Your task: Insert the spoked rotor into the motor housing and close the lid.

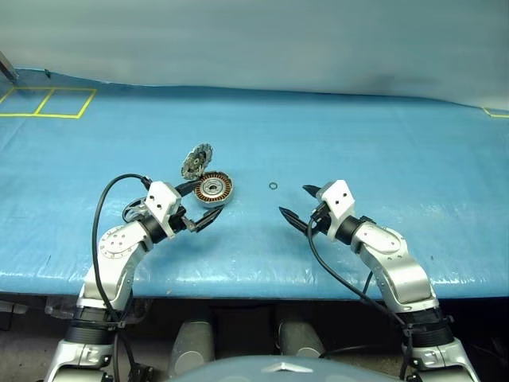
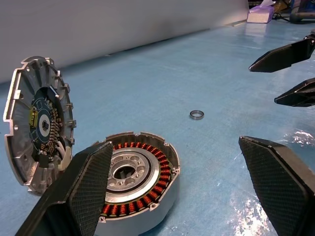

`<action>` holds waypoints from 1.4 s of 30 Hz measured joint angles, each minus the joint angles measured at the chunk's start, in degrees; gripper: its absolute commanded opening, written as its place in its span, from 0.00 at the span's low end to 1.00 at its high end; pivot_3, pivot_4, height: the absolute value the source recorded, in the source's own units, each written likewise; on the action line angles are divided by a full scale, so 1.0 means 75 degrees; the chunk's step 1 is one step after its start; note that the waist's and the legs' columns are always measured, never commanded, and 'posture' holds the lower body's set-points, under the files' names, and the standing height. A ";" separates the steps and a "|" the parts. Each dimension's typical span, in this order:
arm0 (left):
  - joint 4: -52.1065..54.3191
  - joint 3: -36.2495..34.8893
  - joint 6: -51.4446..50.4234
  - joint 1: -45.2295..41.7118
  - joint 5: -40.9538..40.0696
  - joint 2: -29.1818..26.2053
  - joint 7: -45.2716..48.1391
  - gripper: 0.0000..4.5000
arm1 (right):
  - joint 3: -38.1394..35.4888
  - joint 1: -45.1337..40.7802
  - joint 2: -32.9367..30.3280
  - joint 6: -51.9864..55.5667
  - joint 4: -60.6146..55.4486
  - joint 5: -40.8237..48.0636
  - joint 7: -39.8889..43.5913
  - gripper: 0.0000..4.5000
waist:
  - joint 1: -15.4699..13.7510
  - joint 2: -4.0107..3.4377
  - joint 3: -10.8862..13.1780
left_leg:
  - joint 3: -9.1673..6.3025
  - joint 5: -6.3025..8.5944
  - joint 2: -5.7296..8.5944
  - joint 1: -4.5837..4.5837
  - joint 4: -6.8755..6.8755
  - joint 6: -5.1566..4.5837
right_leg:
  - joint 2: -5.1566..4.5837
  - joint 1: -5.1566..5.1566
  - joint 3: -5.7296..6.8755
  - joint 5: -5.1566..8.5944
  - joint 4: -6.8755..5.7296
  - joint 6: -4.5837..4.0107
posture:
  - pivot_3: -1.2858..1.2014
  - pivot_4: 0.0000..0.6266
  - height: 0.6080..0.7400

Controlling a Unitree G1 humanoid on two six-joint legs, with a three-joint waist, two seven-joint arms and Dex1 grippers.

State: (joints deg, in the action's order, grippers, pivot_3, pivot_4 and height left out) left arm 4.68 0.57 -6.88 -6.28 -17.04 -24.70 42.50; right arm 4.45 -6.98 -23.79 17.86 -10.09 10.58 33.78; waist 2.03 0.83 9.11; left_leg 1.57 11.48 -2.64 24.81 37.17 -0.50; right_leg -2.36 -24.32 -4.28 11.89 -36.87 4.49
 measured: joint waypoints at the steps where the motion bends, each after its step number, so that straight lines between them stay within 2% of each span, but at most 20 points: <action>1: 0.0000 0.0000 0.0000 0.0002 0.0020 0.0005 -0.0001 1.00 | 0.0017 0.0000 0.0003 -0.0005 0.0000 -0.0004 0.0000 0.99 | 0.0000 0.0000 0.0000 | 0.0000 0.0000 0.0000 0.0000 0.0000 0.0000 | 0.0000 0.0000 0.0000 0.0000 0.0000 0.0000 | 0.52 0.24 1.00; 22: -0.0047 -0.0001 0.0002 0.0116 0.0102 0.0032 0.0005 1.00 | 0.0164 -0.0010 0.0040 -0.0140 0.0049 -0.0140 -0.0013 0.99 | 0.0000 0.0000 0.0000 | 0.0000 0.0000 0.0000 0.0000 -0.0001 0.0000 | 0.0000 -0.0001 0.0000 0.0000 0.0000 0.0000 | 0.52 0.24 1.00; 42: -0.0300 0.0144 -0.0065 -0.0311 0.0489 -0.0219 0.0178 1.00 | 0.0172 -0.0024 0.0099 -0.0176 0.0105 -0.0178 -0.0038 0.99 | -0.0002 0.0001 0.0000 | -0.0002 0.0000 0.0000 0.0001 -0.0001 0.0000 | 0.0000 -0.0001 0.0002 0.0000 -0.0001 0.0000 | 0.52 0.24 1.00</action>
State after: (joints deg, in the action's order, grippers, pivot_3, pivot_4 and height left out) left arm 2.43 1.65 -7.37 -8.61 -13.38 -26.34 43.84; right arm 5.74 -7.16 -23.05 16.54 -9.30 9.25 33.49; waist 2.02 0.84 9.11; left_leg 1.56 11.49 -2.64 24.82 37.17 -0.50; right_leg -2.36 -24.33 -4.27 11.89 -36.88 4.49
